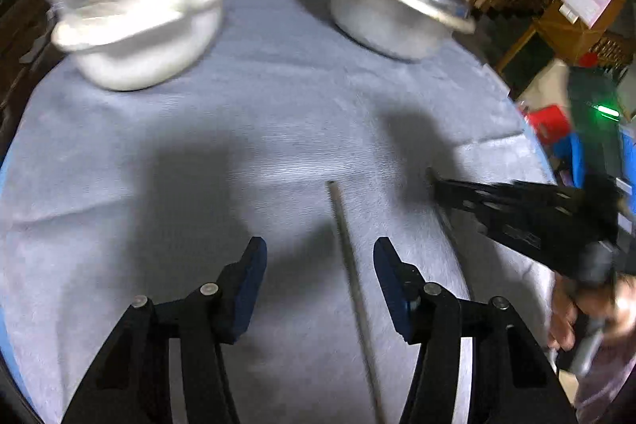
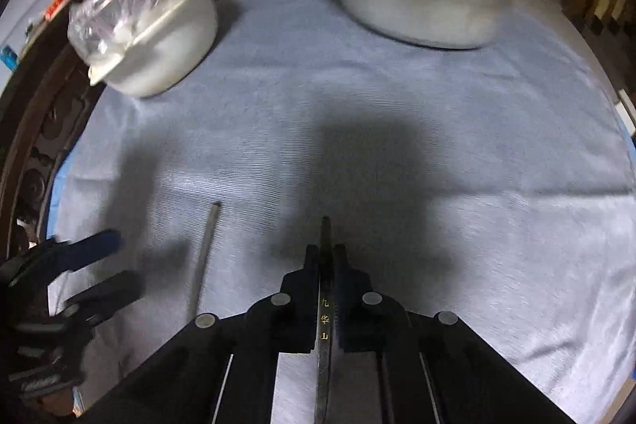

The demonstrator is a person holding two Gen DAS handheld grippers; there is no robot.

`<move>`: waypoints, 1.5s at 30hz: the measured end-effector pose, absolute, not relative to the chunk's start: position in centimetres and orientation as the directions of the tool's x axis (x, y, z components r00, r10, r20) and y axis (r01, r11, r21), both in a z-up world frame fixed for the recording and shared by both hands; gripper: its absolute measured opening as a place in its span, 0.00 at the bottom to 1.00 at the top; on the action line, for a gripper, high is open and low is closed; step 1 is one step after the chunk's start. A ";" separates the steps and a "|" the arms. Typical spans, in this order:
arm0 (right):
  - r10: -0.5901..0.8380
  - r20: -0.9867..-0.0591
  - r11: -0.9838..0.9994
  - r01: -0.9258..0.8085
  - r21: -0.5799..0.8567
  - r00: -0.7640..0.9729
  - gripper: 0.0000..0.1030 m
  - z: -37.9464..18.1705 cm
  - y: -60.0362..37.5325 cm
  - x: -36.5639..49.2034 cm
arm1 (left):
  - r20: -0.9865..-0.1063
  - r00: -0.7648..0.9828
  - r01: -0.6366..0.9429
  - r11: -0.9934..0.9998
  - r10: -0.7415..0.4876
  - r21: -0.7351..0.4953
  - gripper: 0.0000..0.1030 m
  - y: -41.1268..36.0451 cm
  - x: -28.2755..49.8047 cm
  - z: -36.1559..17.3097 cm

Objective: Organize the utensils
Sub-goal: 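Grasp a chopstick with the right gripper while the left gripper grasps the other, then lift both chopsticks and lower them into the grey holder cup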

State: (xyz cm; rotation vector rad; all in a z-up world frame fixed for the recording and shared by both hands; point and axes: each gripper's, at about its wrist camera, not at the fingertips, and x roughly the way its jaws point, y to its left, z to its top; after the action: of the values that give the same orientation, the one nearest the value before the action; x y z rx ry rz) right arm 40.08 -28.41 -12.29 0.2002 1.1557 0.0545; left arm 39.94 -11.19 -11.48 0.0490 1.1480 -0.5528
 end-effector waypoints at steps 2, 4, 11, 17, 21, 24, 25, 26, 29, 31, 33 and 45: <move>0.156 -0.894 0.978 0.059 0.198 0.421 0.07 -11.7 -29.6 38.8 | -0.884 0.272 0.426 0.871 -0.381 -0.245 0.56 -12.8 40.9 -12.1; 0.168 -0.883 0.976 0.055 0.213 0.439 0.07 -11.0 -30.9 37.5 | -0.899 0.254 0.417 0.879 -0.357 -0.231 0.49 -13.8 41.4 -12.6; 0.191 -0.847 0.971 0.034 0.239 0.497 0.07 -9.0 -32.3 34.3 | -0.911 0.237 0.417 0.882 -0.336 -0.217 0.05 -14.9 41.3 -13.4; 0.202 -0.784 0.969 -0.005 0.247 0.587 0.07 -5.8 -32.0 29.9 | -0.837 0.375 0.380 0.890 -0.398 -0.253 0.05 -10.6 38.4 -9.2; 0.187 -0.716 0.973 -0.028 0.228 0.673 0.07 -2.8 -31.6 26.0 | -0.760 0.497 0.361 0.896 -0.419 -0.258 0.05 -6.2 35.3 -4.6; 0.177 -0.657 0.975 -0.037 0.221 0.733 0.07 -0.4 -31.2 22.3 | -0.703 0.581 0.333 0.908 -0.410 -0.253 0.05 -2.8 32.3 -1.5; 0.173 -0.646 0.975 -0.037 0.218 0.743 0.07 0.0 -31.0 21.5 | -0.686 0.605 0.327 0.912 -0.404 -0.249 0.05 -1.9 31.1 -0.5; 0.166 -0.634 0.976 -0.036 0.213 0.755 0.07 0.6 -30.8 20.4 | -0.667 0.631 0.320 0.916 -0.396 -0.241 0.05 -1.2 30.0 0.4; 0.132 -0.587 0.982 -0.025 0.186 0.799 0.07 2.3 -30.0 16.8 | -0.601 0.699 0.309 0.921 -0.388 -0.236 0.05 0.9 26.9 2.9; 0.108 -0.551 0.986 -0.016 0.169 0.828 0.06 3.4 -29.6 14.7 | -0.561 0.732 0.305 0.922 -0.387 -0.237 0.05 2.2 24.4 4.2; 0.083 -0.508 0.988 -0.004 0.155 0.857 0.06 4.6 -29.3 12.4 | -0.523 0.757 0.306 0.919 -0.392 -0.247 0.05 3.2 21.7 5.2; 0.034 -0.364 0.988 0.024 0.152 0.931 0.06 9.8 -28.2 2.8 | -0.422 0.766 0.415 0.875 -0.484 -0.251 0.05 3.7 12.0 9.2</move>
State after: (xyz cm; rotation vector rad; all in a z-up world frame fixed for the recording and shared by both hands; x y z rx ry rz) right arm 2.82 -28.25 9.80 0.1552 0.3743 0.0053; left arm 12.05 3.73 9.22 -0.1463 0.4974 -0.4899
